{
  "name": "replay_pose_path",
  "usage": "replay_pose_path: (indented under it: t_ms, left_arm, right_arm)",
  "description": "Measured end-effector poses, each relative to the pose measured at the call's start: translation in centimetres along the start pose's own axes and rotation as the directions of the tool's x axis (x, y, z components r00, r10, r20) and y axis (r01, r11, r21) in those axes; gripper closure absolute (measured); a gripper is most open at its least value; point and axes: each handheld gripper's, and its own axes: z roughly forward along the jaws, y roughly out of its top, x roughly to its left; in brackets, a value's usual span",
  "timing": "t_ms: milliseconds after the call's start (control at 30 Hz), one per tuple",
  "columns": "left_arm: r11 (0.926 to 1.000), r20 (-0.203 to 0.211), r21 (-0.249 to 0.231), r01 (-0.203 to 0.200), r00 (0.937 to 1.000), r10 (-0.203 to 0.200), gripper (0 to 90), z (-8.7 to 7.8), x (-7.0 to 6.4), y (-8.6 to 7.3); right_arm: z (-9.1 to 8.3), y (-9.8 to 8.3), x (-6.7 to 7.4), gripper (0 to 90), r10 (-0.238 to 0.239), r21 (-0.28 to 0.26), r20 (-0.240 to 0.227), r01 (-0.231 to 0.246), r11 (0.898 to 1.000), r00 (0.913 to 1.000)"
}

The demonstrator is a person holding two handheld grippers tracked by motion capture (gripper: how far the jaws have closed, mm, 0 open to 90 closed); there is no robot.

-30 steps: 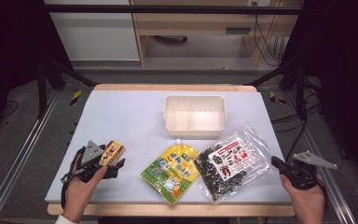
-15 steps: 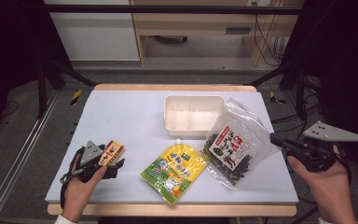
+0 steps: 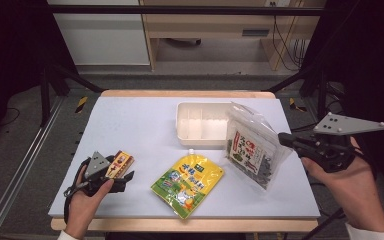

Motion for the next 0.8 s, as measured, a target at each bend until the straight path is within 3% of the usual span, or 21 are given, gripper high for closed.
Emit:
replay_pose_path:
  t_ms: [233, 367, 467, 500, 533, 800]
  left_arm:
    - [0.9998, 0.044, -0.013, -0.017, 0.9989, 0.018, 10.9, -0.6, -0.2, 1.1]
    - [0.9979, 0.064, -0.023, -0.061, 0.996, 0.062, 11.2, -1.1, -0.5, 3.3]
    - [0.9932, 0.067, -0.043, -0.109, 0.9915, 0.111, 12.0, -1.7, -0.7, 5.7]
    - [0.9882, 0.06, -0.056, -0.143, 0.9874, 0.146, 12.9, -2.1, -0.7, 7.5]
    - [0.9882, 0.06, -0.056, -0.143, 0.9874, 0.146, 13.1, -2.1, -0.7, 7.5]
    - [0.9646, 0.054, -0.082, -0.251, 0.9654, 0.255, 13.2, -3.6, -1.0, 13.8]
  right_arm:
    - [-0.7, 3.0, 0.1, 90.0, -0.042, -0.017, -0.04, 0.042, 0.999, 0.9983]
    - [-0.2, 4.3, 0.5, 90.0, -0.065, -0.026, -0.067, 0.063, 0.998, 0.9957]
    - [0.9, 5.8, 1.2, 90.0, -0.098, -0.024, -0.095, 0.097, 0.995, 0.9906]
    - [1.9, 6.8, 1.7, 90.0, -0.122, -0.018, -0.106, 0.121, 0.993, 0.9868]
    - [1.9, 6.8, 1.7, 90.0, -0.122, -0.018, -0.106, 0.121, 0.993, 0.9868]
    - [7.5, 10.3, 2.9, 90.0, -0.153, -0.011, -0.199, 0.154, 0.988, 0.968]
